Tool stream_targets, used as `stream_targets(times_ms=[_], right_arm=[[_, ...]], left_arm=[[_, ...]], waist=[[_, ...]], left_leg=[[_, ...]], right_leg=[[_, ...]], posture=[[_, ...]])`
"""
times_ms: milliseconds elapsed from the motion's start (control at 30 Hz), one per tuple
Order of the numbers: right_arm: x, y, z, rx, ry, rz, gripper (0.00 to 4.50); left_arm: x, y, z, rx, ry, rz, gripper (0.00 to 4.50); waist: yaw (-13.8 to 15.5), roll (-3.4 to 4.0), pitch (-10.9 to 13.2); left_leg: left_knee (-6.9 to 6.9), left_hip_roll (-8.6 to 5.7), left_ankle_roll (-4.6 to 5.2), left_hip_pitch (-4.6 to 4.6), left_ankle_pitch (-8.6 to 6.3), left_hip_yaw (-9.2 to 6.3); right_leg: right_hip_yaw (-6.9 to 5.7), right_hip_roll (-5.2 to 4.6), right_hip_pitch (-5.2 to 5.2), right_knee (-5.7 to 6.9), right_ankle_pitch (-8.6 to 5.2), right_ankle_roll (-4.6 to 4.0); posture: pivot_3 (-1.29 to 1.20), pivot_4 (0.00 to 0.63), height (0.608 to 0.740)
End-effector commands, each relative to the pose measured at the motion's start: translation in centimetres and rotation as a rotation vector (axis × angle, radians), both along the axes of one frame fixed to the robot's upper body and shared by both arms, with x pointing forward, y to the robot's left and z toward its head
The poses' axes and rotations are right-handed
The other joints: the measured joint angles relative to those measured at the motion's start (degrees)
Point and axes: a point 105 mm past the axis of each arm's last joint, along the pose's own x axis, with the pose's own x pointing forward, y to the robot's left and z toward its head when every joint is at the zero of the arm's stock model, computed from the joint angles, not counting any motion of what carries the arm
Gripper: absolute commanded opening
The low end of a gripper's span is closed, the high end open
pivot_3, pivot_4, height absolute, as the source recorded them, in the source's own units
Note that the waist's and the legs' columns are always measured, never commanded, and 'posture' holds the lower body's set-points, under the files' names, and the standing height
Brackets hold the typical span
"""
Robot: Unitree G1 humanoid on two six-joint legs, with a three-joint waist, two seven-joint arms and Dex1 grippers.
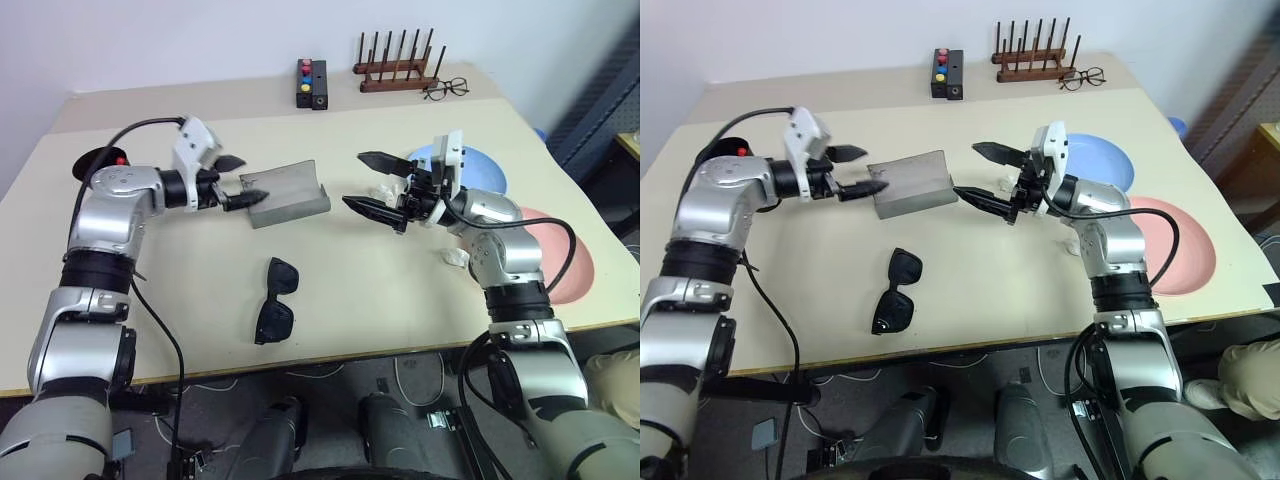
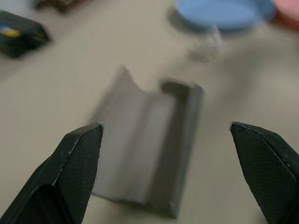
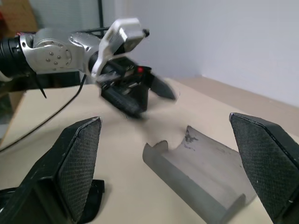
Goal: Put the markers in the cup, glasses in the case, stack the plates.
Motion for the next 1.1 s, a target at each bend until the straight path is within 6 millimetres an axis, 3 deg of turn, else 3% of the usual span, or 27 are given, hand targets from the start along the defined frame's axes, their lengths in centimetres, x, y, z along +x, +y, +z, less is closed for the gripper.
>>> stream_targets(times_ms=[33,133,367,467,600,1067,1100], right_arm=[[-0.7,-0.4,1.6,0.019,-0.059,-0.026,4.50],[-1.3,-0.9,1.6,0.028,-0.064,-0.061,4.50],[-2.1,-1.6,1.6,0.039,-0.067,-0.117,4.50],[-2.3,-1.9,1.5,0.040,-0.068,-0.141,4.50],[-2.5,-2.4,1.3,0.043,-0.065,-0.162,4.50],[-2.0,-2.2,1.2,0.043,-0.063,-0.175,4.50],[-2.0,-2.2,1.3,0.043,-0.065,-0.174,4.50]], left_arm=[[0.3,-0.1,-0.4,0.136,-0.026,-0.064,4.43],[1.6,-1.1,-1.1,0.232,-0.052,-0.068,4.43],[2.4,-3.4,-3.3,0.334,-0.025,-0.110,4.43],[2.4,-3.8,-4.3,0.374,0.006,-0.129,3.64],[2.5,-3.8,-4.1,0.387,0.002,-0.127,1.67],[2.6,-2.5,-3.3,0.380,-0.026,-0.111,1.67],[2.5,-2.5,-3.4,0.355,0.003,-0.101,1.40]], waist=[[0.0,-0.01,0.0],[0.4,-0.03,0.0],[0.6,-0.04,0.0],[0.3,-0.06,0.0],[0.1,-0.08,0.0],[0.1,-0.08,0.0],[0.1,-0.08,0.0]], left_leg=[[0.00,0.00,0.00,0.00,0.00,0.00],[0.01,0.00,0.02,-0.01,-0.01,-0.02],[0.06,-0.03,0.05,-0.08,-0.02,-0.01],[0.06,-0.03,0.05,-0.08,-0.02,-0.01],[0.06,-0.03,0.06,-0.09,-0.02,-0.01],[0.09,-0.03,0.07,-0.10,-0.02,-0.01],[0.09,-0.03,0.07,-0.10,-0.02,-0.01]], right_leg=[[0.00,-0.01,0.01,-0.01,0.00,0.00],[-0.01,-0.01,0.01,-0.01,0.00,0.01],[-0.03,-0.03,0.01,-0.03,-0.01,0.02],[-0.03,-0.02,0.00,-0.02,-0.02,0.04],[-0.03,-0.02,-0.01,0.00,-0.02,0.05],[-0.03,-0.02,0.00,0.00,-0.02,0.05],[-0.03,-0.02,0.00,0.00,-0.02,0.05]], posture=[[0.00,0.150,0.740],[0.00,0.150,0.740],[0.00,0.150,0.740],[0.00,0.150,0.740],[0.00,0.150,0.740],[0.00,0.150,0.740],[0.00,0.150,0.740]])
